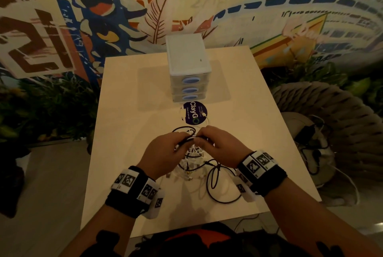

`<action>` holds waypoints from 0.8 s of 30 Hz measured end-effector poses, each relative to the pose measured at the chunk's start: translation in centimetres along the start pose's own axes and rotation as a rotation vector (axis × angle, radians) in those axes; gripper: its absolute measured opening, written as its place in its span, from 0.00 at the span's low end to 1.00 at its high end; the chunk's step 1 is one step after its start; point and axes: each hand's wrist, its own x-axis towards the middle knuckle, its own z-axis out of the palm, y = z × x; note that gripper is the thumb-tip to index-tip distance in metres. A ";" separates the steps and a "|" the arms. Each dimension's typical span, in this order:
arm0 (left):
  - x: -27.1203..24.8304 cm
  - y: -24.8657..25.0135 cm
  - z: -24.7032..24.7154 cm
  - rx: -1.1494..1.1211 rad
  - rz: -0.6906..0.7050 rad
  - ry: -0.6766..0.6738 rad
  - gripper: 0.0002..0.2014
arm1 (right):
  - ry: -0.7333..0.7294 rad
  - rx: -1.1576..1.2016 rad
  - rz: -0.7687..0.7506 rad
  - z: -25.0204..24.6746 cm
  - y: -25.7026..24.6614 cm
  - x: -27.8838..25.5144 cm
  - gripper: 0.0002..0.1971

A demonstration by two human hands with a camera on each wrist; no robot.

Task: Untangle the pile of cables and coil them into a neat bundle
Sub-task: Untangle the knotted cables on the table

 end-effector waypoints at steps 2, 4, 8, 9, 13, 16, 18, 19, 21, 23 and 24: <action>0.0 -0.1 -0.1 -0.079 -0.055 -0.016 0.15 | 0.015 -0.042 0.022 -0.1 -0.3 -0.3 0.12; -0.1 -0.1 -0.1 -0.145 -0.112 -0.036 0.10 | 0.072 -0.082 0.017 0.0 -0.5 -0.4 0.14; -0.1 0.0 -0.1 -0.182 -0.178 -0.059 0.10 | 0.289 -0.163 -0.088 0.4 -0.2 -0.5 0.09; -0.1 0.0 -0.1 -0.188 -0.185 -0.068 0.11 | 0.343 -0.220 -0.127 0.4 0.0 -0.4 0.08; -0.3 0.1 0.0 -0.265 -0.180 -0.052 0.09 | 0.351 -0.410 -0.172 0.5 0.4 0.0 0.10; -0.3 0.0 -0.4 -0.274 -0.170 0.001 0.08 | 0.259 -0.348 -0.144 0.5 0.6 0.0 0.09; -0.4 -0.4 -0.4 -0.235 -0.151 0.031 0.11 | 0.221 -0.223 -0.094 0.5 0.9 0.0 0.06; -0.5 -0.7 -0.3 -0.210 -0.137 0.052 0.14 | 0.198 -0.157 -0.059 0.4 1.1 0.0 0.06; -0.7 -1.0 -0.1 -0.161 -0.104 0.091 0.19 | 0.142 -0.050 -0.001 0.1 1.2 0.1 0.05; -1.0 -1.1 0.1 -0.106 -0.073 0.125 0.23 | 0.115 -0.005 0.036 -0.1 1.2 0.2 0.05; -1.1 -1.0 0.1 -0.082 -0.061 0.144 0.24 | 0.120 0.001 0.059 -0.1 1.1 0.4 0.05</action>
